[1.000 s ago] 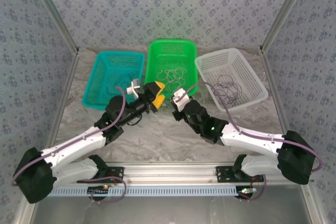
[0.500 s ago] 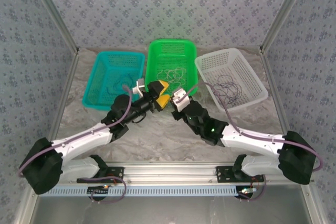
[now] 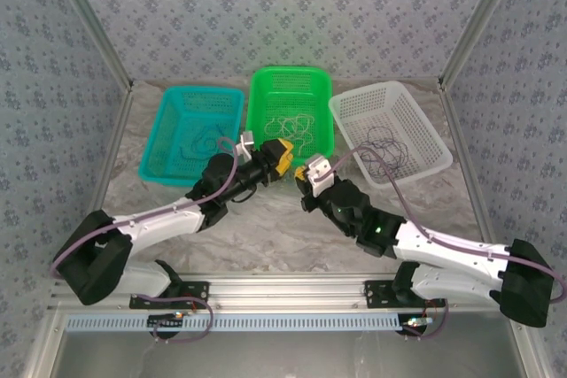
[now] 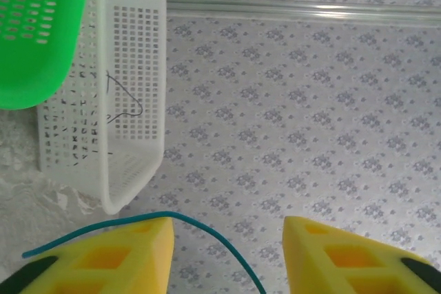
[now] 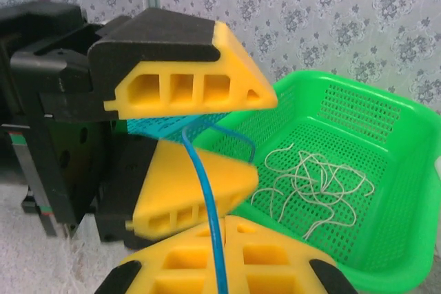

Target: Untangle the cables

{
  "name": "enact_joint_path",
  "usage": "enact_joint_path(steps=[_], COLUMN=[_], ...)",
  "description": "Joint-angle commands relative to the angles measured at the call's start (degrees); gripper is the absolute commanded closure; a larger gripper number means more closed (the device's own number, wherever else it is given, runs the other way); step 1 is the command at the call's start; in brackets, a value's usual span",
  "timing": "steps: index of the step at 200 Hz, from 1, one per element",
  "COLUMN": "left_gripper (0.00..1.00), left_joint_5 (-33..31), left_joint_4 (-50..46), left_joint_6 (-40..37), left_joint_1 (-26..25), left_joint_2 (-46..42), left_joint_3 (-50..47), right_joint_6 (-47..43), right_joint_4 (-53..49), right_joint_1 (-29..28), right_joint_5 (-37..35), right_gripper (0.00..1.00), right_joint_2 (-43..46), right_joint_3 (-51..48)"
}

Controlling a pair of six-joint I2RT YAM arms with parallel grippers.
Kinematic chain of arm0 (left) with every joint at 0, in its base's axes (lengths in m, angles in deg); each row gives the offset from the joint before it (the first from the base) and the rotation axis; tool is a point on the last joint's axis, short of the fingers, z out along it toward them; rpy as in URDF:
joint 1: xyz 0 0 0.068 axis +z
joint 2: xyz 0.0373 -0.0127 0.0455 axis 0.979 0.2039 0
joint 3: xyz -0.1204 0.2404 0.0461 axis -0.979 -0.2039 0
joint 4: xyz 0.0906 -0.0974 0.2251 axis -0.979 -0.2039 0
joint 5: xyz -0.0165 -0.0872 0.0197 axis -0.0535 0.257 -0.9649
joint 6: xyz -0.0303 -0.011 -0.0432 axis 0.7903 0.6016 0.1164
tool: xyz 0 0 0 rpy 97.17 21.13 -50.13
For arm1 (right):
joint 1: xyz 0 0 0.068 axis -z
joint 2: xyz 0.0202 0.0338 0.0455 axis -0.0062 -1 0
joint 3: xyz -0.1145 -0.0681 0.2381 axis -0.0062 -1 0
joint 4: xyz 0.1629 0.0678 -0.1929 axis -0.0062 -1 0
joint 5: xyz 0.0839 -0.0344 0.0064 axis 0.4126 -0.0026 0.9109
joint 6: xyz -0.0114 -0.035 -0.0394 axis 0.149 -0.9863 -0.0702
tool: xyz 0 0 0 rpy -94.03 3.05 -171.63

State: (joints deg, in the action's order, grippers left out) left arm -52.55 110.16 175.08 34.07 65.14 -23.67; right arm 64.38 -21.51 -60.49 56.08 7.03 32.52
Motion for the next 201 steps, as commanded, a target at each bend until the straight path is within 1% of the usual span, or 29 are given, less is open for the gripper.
enact_joint_path(steps=[1,19,48,71,99,118,137,146,157,171,178,189,201], left_gripper=[0.68,0.78,0.89,1.0,1.0,1.0,0.83,0.74,0.66,0.47,0.4,0.33,0.27], left_joint_5=[-0.86,-1.19,-0.81,-0.06,-1.06,-2.0,-2.4,-3.27,-4.4,-4.98,-4.91,-3.83,-1.74], left_joint_4=[-4.07,-7.76,-11.11,-14.51,-23.72,-26.11,-29.71,-32.84,-35.14,-34.79,-34.48,-33.44,-31.27], left_joint_6=[-5.56,-8.67,-12.01,-14.94,-20.14,-21.29,-21.21,-21.38,-20.85,-18.87,-17.77,-16.17,-13.88], left_joint_1=[0.9,1.26,1.75,2.31,2.83,3.07,3.59,3.72,3.73,3.72,3.73,3.69,3.69], left_joint_2=[-4.51,-6.74,-8.66,-9.89,-12.62,-14.63,-16.79,-18.12,-19.8,-21.7,-22.3,-22.43,-21.84], left_joint_3=[2.88,3.21,3.39,3.72,5.32,5.17,5.35,5.79,5.71,4.81,4.5,4.09,3.56], right_joint_6=[3.0,4.24,6.43,7.33,7.73,7.92,7.71,7.41,6.31,3.95,3.06,2.2,1.37], right_joint_4=[-3.13,-4.36,-7.59,-10.94,-15.26,-15.45,-15.01,-15.03,-14.71,-12.17,-10.04,-6.01,-2.26], right_joint_1=[0.11,0.49,1.67,2.29,3.18,3.1,3.19,3.18,2.82,2.31,2.38,2.7,3.22], right_joint_5=[1.74,3.69,9.26,12.22,17.54,16.66,13.17,11.38,8.41,3.21,1.0,-2.99,-4.97], right_gripper=[1.0,1.0,1.0,1.0,1.0,1.0,1.0,1.0,1.0,1.0,1.0,1.0,1.0], right_joint_2=[1.46,1.48,-0.28,-2.08,-3.76,-3.36,-2.42,-2.15,-2.07,-2.1,-2.14,-2.55,-3.32], right_joint_3=[-1.08,-0.95,1.75,4.51,7.64,7.81,7.43,7.44,7.36,6.3,5.52,4.39,4.0])
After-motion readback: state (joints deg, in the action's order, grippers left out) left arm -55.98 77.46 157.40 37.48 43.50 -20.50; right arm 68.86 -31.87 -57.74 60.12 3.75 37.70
